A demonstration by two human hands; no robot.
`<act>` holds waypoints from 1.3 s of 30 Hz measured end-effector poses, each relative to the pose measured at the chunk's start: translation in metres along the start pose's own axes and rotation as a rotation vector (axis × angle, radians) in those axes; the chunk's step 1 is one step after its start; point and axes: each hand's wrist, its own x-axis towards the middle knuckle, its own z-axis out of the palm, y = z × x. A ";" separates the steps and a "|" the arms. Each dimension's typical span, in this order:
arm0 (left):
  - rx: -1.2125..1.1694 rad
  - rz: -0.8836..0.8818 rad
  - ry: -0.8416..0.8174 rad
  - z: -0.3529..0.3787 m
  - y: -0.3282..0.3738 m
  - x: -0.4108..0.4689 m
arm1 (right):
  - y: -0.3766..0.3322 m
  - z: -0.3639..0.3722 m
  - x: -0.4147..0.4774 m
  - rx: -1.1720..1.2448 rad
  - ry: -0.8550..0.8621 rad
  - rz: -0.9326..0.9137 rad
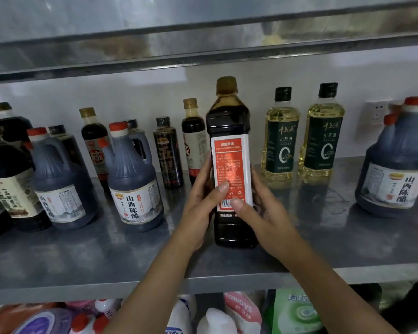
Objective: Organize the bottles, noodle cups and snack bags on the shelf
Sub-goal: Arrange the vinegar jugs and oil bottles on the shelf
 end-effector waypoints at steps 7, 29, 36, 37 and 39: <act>0.046 0.034 0.077 0.008 0.002 0.004 | 0.004 -0.005 0.008 0.122 0.030 0.089; 0.146 0.073 0.115 0.008 -0.002 0.002 | 0.011 -0.006 0.009 0.103 0.066 0.036; 0.159 0.060 0.086 0.005 -0.001 0.001 | 0.012 -0.005 0.010 0.111 0.062 0.041; 0.155 0.056 0.080 0.004 -0.002 0.001 | 0.012 -0.005 0.010 0.120 0.065 0.043; 0.137 0.053 0.065 0.004 -0.002 0.000 | 0.011 -0.006 0.011 0.133 0.066 0.039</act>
